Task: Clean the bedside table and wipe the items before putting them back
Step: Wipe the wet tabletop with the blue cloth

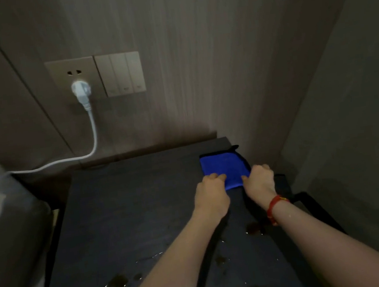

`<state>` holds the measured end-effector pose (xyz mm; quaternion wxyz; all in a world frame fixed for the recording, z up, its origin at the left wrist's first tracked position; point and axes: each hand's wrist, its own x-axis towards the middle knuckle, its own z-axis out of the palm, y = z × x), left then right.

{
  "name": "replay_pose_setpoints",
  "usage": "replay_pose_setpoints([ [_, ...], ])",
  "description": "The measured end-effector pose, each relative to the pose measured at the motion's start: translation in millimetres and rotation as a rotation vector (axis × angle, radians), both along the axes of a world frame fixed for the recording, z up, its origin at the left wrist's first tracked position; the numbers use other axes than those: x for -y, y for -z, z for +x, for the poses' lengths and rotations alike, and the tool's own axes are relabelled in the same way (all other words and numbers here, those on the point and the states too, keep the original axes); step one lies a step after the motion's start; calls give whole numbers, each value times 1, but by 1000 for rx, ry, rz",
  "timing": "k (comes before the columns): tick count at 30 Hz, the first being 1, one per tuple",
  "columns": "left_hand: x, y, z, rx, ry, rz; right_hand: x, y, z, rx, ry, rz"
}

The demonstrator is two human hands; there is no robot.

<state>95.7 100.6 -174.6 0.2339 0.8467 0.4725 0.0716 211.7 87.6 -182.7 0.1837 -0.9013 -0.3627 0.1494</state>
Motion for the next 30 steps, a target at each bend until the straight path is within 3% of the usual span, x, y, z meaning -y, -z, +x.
replay_pose_setpoints([
  [9, 2, 7, 0, -108, -30, 122, 2, 8, -1, 28, -47, 89],
  [12, 7, 6, -7, -132, -50, 140, 6, 8, -5, -4, -165, 187],
  [15, 6, 0, -19, -68, -119, 171, 11, 3, -12, 7, -322, 373],
  [19, -4, -16, -35, 191, -236, 248, 13, -21, -21, 28, -474, 593],
  [21, -15, -26, -38, 266, -182, 273, 12, -33, -27, 48, -579, 673],
  [25, -36, -47, -49, 216, 13, 304, 10, -55, -39, 7, -686, 764],
  [30, -50, -70, -80, 188, 27, 334, 7, -73, -41, -63, -703, 782],
])
